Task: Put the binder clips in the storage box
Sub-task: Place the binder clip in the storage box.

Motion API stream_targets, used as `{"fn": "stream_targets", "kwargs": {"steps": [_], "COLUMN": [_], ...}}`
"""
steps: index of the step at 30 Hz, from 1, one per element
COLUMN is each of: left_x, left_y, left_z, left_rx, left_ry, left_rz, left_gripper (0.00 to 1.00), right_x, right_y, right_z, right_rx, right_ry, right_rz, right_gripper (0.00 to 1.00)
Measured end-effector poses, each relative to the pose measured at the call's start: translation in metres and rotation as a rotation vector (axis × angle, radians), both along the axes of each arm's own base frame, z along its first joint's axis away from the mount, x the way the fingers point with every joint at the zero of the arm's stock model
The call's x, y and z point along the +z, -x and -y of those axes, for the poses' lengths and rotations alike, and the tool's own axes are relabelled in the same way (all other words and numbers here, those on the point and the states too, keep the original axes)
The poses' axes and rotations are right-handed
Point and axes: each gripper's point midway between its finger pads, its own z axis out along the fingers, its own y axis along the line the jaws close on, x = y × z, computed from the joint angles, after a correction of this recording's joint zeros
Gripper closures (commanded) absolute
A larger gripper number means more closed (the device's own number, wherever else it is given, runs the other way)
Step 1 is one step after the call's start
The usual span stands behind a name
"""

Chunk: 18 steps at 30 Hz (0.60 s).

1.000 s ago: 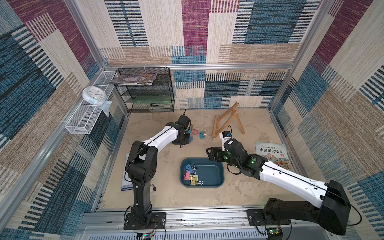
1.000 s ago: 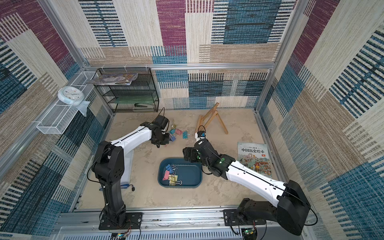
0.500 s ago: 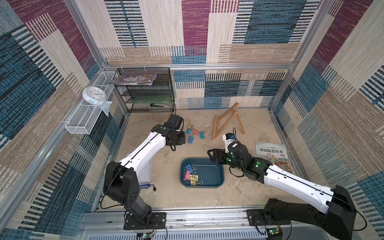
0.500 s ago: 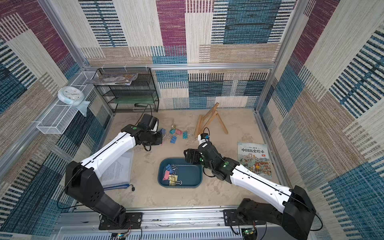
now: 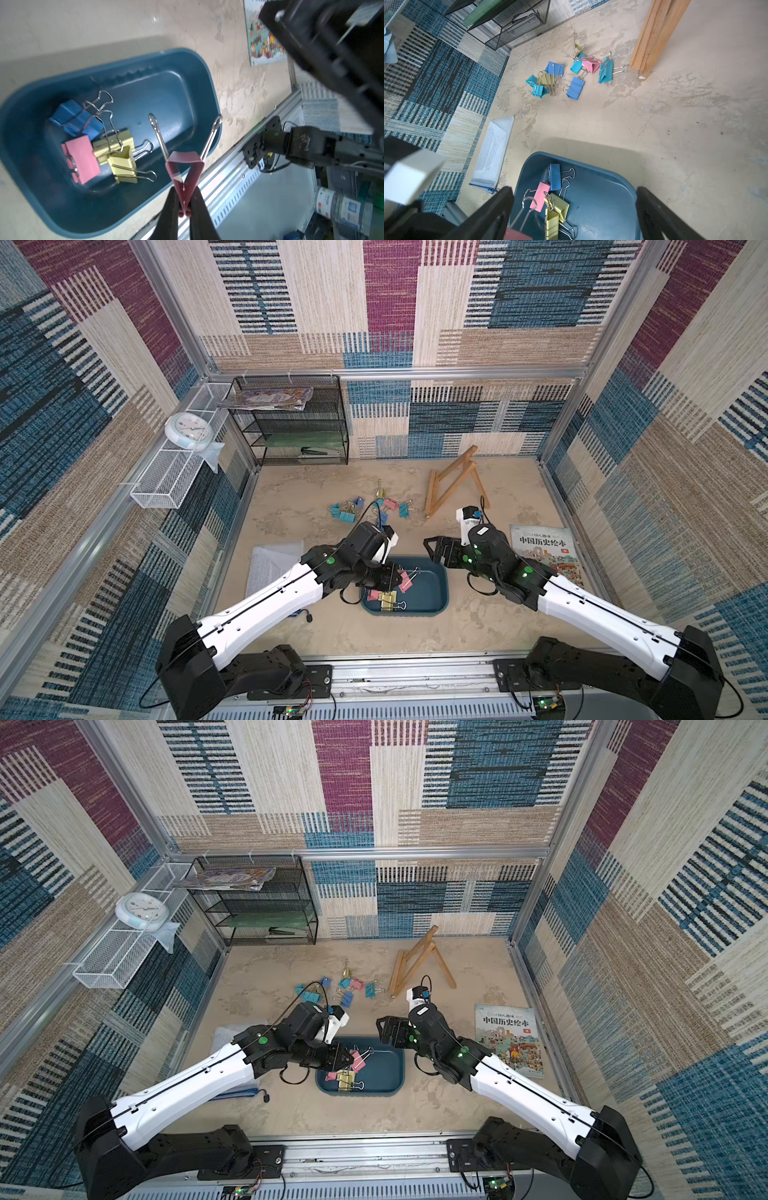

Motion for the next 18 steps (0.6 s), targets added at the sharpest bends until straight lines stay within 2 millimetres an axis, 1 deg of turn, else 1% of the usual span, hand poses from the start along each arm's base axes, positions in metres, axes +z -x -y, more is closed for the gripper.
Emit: {"fn": "stream_targets", "kwargs": {"steps": [2, 4, 5, 7, 9, 11, 14, 18], "left_x": [-0.019, -0.041, -0.049, -0.059, -0.064, -0.069, -0.082, -0.098], "left_y": [0.006, 0.006, 0.006, 0.004, 0.0, -0.006, -0.014, -0.018], "left_z": [0.0, -0.006, -0.007, -0.004, 0.001, 0.002, -0.002, -0.011], "left_rx": [-0.012, 0.012, 0.016, 0.02, 0.029, 0.042, 0.067, 0.093], "left_ry": [-0.032, -0.083, -0.098, -0.107, -0.102, -0.118, -0.169, -0.238], "left_rz": [-0.032, -0.063, -0.073, -0.079, -0.083, -0.065, -0.051, -0.046], "left_gripper": [0.91, 0.91, 0.91, 0.91, 0.9, 0.88, 0.86, 0.76], "right_x": [-0.002, -0.004, -0.005, -0.005, -0.006, -0.006, -0.006, -0.009], "right_y": [0.001, 0.002, 0.003, 0.003, 0.004, 0.004, 0.004, 0.005], "right_z": [0.004, 0.007, 0.007, 0.008, 0.009, 0.009, 0.009, 0.008], "right_rx": [-0.007, -0.014, -0.015, -0.019, -0.022, -0.024, -0.025, -0.019], "right_ry": [-0.002, -0.005, -0.006, -0.011, -0.012, -0.015, -0.018, -0.019], "right_rz": [-0.002, -0.006, -0.008, -0.012, -0.015, -0.017, -0.021, -0.032], "right_gripper": [0.04, 0.04, 0.04, 0.04, 0.04, 0.04, 0.04, 0.04]}}
